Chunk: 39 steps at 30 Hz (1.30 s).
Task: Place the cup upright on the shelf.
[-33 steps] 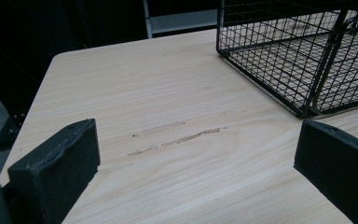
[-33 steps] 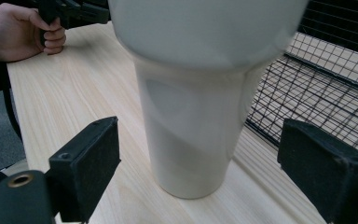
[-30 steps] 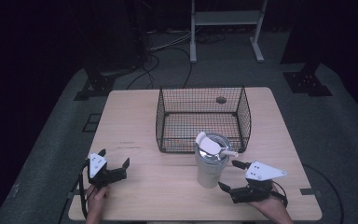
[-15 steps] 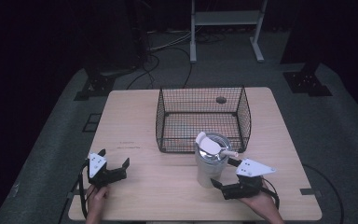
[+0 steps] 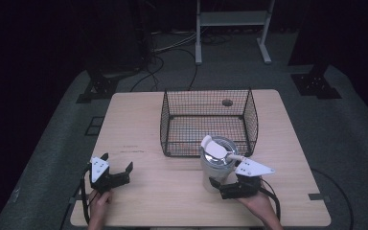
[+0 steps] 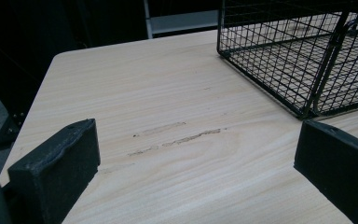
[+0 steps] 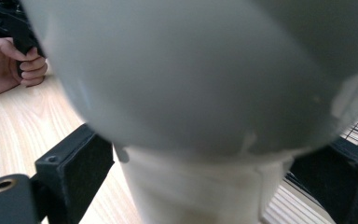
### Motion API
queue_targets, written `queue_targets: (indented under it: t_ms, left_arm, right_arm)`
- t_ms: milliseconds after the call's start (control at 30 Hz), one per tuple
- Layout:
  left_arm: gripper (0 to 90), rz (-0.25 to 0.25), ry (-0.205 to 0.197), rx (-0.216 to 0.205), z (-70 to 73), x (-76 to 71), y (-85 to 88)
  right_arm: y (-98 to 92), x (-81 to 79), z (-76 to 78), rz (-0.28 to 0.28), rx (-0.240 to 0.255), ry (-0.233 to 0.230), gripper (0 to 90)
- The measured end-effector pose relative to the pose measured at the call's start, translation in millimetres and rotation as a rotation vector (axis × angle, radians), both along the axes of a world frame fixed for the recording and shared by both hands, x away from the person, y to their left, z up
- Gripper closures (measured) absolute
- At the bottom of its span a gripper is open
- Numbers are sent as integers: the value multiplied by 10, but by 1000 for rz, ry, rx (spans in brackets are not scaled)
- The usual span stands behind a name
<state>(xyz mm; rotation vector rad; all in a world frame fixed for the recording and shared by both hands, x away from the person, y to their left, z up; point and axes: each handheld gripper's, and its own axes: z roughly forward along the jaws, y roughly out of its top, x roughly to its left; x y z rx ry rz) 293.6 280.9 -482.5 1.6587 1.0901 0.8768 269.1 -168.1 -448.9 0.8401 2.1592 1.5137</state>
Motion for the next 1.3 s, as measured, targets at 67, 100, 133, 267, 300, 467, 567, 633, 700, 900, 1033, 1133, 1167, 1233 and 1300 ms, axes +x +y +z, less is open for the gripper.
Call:
queue_targets:
  t_ms: [67, 100, 133, 267, 300, 467, 567, 633, 700, 900, 1033, 1133, 1167, 1233, 1300]
  left_arm:
    - [0, 0, -1, 0, 0, 1, 0]
    - [0, -1, -1, 0, 0, 1, 0]
    - [0, -2, -2, 0, 0, 1, 1]
    - [0, -1, -1, 0, 0, 0, 0]
    - [0, -1, -1, 0, 0, 1, 0]
    - [0, -3, -2, 0, 0, 1, 2]
    - [0, -1, -1, 0, 0, 1, 0]
    - [0, -1, -1, -2, 1, 2, 2]
    - [0, -1, -1, -3, 1, 2, 4]
    - [0, -1, 0, -3, 1, 2, 4]
    - [0, 0, 2, -4, 2, 1, 6]
    - [0, 0, 1, -5, 2, 0, 8]
    - [0, 1, 1, -6, 2, 1, 9]
    - [0, 0, -1, -9, 2, 3, 10]
    - [0, -1, 0, -5, 2, 1, 8]
  right_arm:
    - [20, 22, -12, -1, 6, -6, 72]
    - [27, 27, -16, -1, 8, -7, 72]
    - [32, 32, -19, -2, 9, -10, 71]
    - [45, 51, -35, 1, 19, -21, 70]
    - [51, 51, -39, -1, 24, -15, 69]
    - [78, 65, -52, -3, 25, -14, 70]
    - [93, 78, -61, -4, 29, -20, 73]
    - [100, 87, -66, 0, 31, -27, 76]
    - [101, 83, -67, -2, 31, -31, 81]
    - [97, 79, -71, 0, 33, -40, 85]
    - [95, 79, -64, 1, 32, -32, 86]
    - [93, 83, -56, 9, 26, -29, 87]
    - [94, 84, -54, 11, 23, -30, 87]
    - [98, 80, -47, 14, 20, -26, 87]
    - [102, 75, -41, 18, 20, -23, 87]
